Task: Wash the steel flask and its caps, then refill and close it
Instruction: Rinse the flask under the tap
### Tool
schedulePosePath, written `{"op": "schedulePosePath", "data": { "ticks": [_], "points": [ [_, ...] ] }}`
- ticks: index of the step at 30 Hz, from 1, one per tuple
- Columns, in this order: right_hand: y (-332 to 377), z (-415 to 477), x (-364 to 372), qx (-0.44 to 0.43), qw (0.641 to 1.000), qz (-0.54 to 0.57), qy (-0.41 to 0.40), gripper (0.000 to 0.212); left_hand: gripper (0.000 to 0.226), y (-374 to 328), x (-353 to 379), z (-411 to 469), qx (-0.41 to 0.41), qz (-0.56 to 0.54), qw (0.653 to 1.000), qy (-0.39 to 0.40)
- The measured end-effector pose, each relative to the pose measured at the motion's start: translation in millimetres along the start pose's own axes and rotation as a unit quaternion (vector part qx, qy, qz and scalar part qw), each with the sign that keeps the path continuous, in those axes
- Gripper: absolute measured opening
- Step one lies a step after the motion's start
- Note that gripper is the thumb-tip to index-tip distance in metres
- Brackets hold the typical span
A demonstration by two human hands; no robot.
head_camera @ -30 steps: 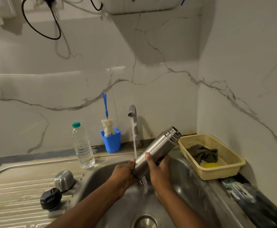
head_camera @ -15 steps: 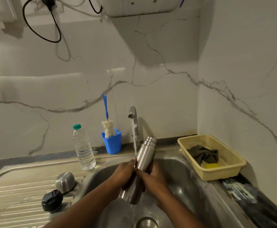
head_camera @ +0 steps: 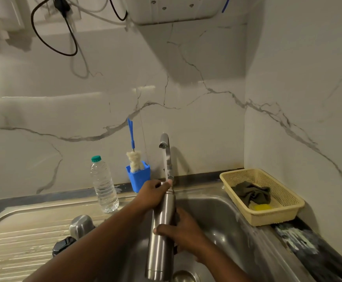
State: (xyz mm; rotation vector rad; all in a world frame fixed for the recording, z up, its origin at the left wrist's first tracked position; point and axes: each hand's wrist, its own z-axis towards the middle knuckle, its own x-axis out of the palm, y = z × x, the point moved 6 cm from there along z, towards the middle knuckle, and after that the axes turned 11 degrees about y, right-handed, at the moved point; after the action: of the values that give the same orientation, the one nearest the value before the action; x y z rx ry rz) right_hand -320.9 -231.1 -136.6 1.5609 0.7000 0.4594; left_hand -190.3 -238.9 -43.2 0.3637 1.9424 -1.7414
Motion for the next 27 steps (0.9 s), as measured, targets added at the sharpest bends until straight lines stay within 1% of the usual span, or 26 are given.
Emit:
{"op": "schedulePosePath", "data": {
  "ticks": [1, 4, 5, 8, 10, 12, 14, 16, 18, 19, 20, 22, 24, 27],
  "points": [
    [0, 0, 0, 0.003, 1.0, 0.002, 0.001, 0.064, 0.046, 1, -2, 0, -0.01, -0.014, 1.0, -0.001],
    [3, -2, -1, 0.001, 1.0, 0.002, -0.004, 0.064, 0.046, 6, -3, 0, -0.041, -0.048, 0.998, -0.01],
    [3, -2, -1, 0.0, 1.0, -0.003, -0.008, 0.062, 0.045, 7, -1, 1, -0.04, -0.038, 0.998, -0.005],
    [4, -2, -3, -0.022, 0.998, -0.043, -0.028, 0.057, 0.04, 11, 6, 4, -0.039, 0.036, 0.999, 0.006],
    [5, -2, -5, -0.043, 0.994, -0.092, -0.042, 0.061, 0.039, 13, 7, 6, -0.047, 0.044, 0.998, -0.005],
    [7, -2, -8, -0.054, 0.989, -0.127, -0.055, 0.063, 0.042, 11, 4, 7, -0.055, 0.023, 0.998, -0.006],
    [9, -4, -10, -0.055, 0.99, -0.116, -0.06, 0.061, 0.046, 11, 3, 8, -0.058, -0.016, 0.998, 0.012],
    [10, -5, -9, -0.042, 0.995, -0.077, -0.046, 0.061, 0.047, 15, 3, 6, -0.071, -0.1, 0.992, 0.035],
    [9, -5, -7, -0.022, 0.998, -0.042, -0.027, 0.06, 0.046, 21, 9, 4, -0.083, -0.22, 0.971, 0.049],
    [9, -5, -6, -0.015, 0.999, -0.029, -0.02, 0.058, 0.043, 24, 11, 2, -0.087, -0.266, 0.959, 0.047],
    [9, -5, -5, -0.009, 1.0, -0.02, -0.015, 0.056, 0.039, 25, 12, -1, -0.093, -0.288, 0.952, 0.043],
    [8, -4, -4, 0.004, 1.0, -0.008, -0.004, 0.056, 0.04, 29, 12, -2, -0.097, -0.267, 0.957, 0.049],
    [8, -5, -2, 0.01, 1.0, -0.003, 0.009, 0.055, 0.047, 29, 12, -4, -0.096, -0.217, 0.969, 0.076],
    [10, -7, -2, -0.002, 1.0, -0.01, 0.015, 0.051, 0.052, 25, 7, -1, -0.088, -0.168, 0.978, 0.083]
  ]
}}
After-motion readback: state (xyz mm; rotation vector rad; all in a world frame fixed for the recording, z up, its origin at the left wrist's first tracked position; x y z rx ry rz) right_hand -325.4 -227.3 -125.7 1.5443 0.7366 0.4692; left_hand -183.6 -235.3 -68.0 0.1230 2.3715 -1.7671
